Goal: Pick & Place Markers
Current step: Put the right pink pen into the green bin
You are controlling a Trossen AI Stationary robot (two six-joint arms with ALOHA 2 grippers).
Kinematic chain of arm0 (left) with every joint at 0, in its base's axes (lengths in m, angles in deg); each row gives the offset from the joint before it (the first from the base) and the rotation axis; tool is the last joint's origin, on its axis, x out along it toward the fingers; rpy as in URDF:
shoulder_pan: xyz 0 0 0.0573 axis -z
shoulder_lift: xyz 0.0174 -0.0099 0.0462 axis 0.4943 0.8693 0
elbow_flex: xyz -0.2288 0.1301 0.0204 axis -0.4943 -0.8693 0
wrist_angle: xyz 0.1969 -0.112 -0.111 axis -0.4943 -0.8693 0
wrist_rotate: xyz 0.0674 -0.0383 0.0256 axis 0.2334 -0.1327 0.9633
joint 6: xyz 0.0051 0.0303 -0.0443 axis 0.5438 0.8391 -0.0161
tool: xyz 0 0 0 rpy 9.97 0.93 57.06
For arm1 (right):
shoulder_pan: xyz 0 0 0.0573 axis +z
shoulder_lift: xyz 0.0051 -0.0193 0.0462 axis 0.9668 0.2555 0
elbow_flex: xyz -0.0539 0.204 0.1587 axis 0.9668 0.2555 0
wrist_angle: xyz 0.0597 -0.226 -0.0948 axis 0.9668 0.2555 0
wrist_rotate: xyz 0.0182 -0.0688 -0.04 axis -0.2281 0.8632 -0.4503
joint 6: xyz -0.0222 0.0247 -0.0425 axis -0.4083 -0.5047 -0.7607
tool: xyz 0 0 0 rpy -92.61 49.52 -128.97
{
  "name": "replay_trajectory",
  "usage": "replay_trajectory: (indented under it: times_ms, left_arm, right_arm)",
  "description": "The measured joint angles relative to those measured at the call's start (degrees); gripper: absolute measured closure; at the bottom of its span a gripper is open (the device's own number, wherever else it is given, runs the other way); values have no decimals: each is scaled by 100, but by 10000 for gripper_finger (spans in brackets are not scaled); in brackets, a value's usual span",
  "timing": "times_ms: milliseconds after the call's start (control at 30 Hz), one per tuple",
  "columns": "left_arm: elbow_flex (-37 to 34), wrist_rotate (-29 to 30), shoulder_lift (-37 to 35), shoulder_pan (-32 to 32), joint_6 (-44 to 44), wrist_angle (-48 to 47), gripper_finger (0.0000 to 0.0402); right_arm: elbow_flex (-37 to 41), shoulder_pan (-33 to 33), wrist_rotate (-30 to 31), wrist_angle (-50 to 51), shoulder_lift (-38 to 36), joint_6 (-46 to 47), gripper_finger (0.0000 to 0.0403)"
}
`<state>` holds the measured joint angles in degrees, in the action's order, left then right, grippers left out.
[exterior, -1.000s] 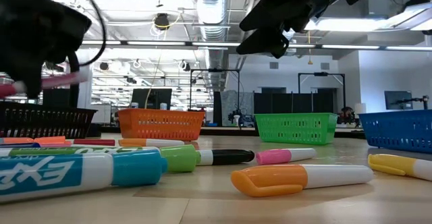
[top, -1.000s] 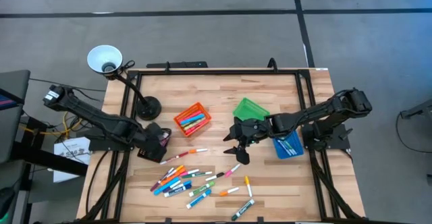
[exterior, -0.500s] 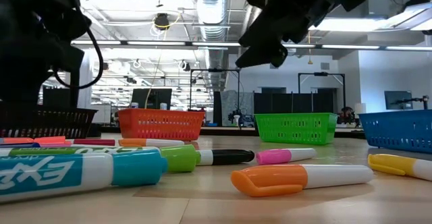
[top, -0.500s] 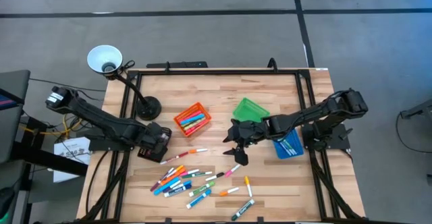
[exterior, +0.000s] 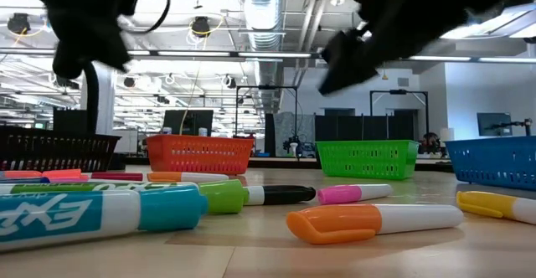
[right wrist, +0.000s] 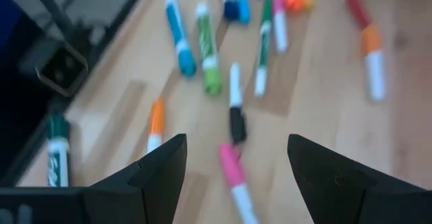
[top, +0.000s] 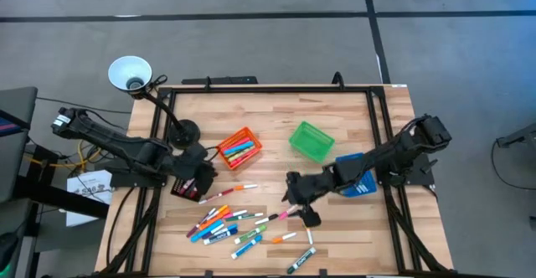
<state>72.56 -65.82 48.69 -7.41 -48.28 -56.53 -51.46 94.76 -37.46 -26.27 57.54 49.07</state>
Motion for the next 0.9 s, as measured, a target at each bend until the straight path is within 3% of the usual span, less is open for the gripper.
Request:
replay_trajectory:
  times_ms: [200, 567, 700, 900]
  left_arm:
    - [0, 363, 97, -9, 832, 969, 302]
    - [0, 370, 592, -17, 867, 1054, 302]
    - [0, 368, 804, -17, 867, 1050, 302]
    - [-2, 368, 1018, -17, 865, 1071, 302]
  right_arm:
    - [5, 266, 286, 192, 562, -3, 154]
    - [-27, -31, 291, 56, 1329, -20, 165]
    - [-30, -124, 310, 35, 1408, -240, 215]
    - [-24, -182, 457, -49, 1373, -559, 330]
